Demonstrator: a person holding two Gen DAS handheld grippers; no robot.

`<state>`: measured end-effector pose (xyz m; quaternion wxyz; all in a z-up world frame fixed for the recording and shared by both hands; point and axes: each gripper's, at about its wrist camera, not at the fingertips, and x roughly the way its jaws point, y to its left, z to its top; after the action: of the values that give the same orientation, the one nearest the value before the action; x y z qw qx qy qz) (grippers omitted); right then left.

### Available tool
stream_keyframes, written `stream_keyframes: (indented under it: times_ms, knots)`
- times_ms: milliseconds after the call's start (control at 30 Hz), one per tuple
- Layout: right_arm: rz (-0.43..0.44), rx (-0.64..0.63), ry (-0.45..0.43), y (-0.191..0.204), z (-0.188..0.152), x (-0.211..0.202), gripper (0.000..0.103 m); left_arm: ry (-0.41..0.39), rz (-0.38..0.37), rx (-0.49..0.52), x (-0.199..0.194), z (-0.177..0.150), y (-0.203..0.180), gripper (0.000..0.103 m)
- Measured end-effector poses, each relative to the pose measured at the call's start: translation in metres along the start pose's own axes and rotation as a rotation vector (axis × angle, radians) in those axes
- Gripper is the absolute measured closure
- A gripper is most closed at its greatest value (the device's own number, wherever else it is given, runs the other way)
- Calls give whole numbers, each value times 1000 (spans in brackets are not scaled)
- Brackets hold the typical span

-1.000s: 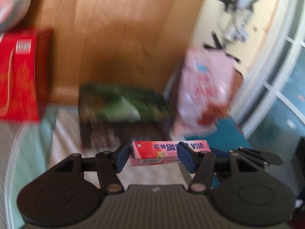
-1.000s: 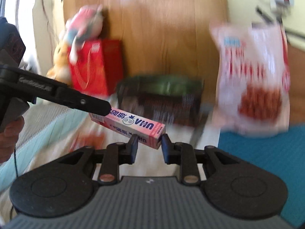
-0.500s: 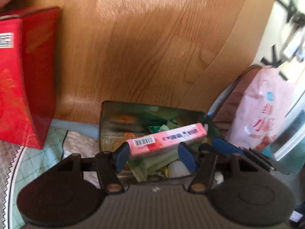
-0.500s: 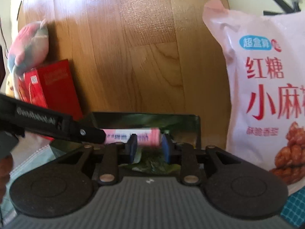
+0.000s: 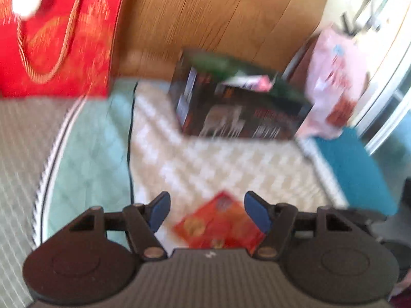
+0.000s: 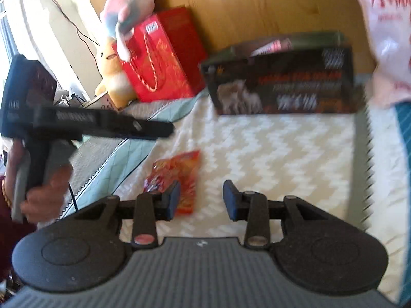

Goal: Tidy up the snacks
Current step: 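Move the left tool down to the red snack bag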

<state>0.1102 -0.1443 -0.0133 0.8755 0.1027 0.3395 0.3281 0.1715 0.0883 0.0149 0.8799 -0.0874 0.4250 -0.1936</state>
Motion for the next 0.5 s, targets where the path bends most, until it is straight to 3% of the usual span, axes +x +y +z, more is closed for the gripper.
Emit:
stream_keyframes:
  times_ms: [67,133,200,300,500]
  knots:
    - [16,20,-3,4,3,8,64,-26,20,25,-3,-10,-7,39]
    - [51,31,15,4,3,16,65,-49,72,33,-7,-20,-15,49]
    - [36,-34,1,15,0,16,65,-47,80,32,-13,-27,-19,50]
    - [54,-59,20,20,-8,-2,65,-43,22,-3,-25,-44,-20,45]
    - [70,-145,28,26,-40,-43,64,-59,-4,76,-42,-93,-62,36]
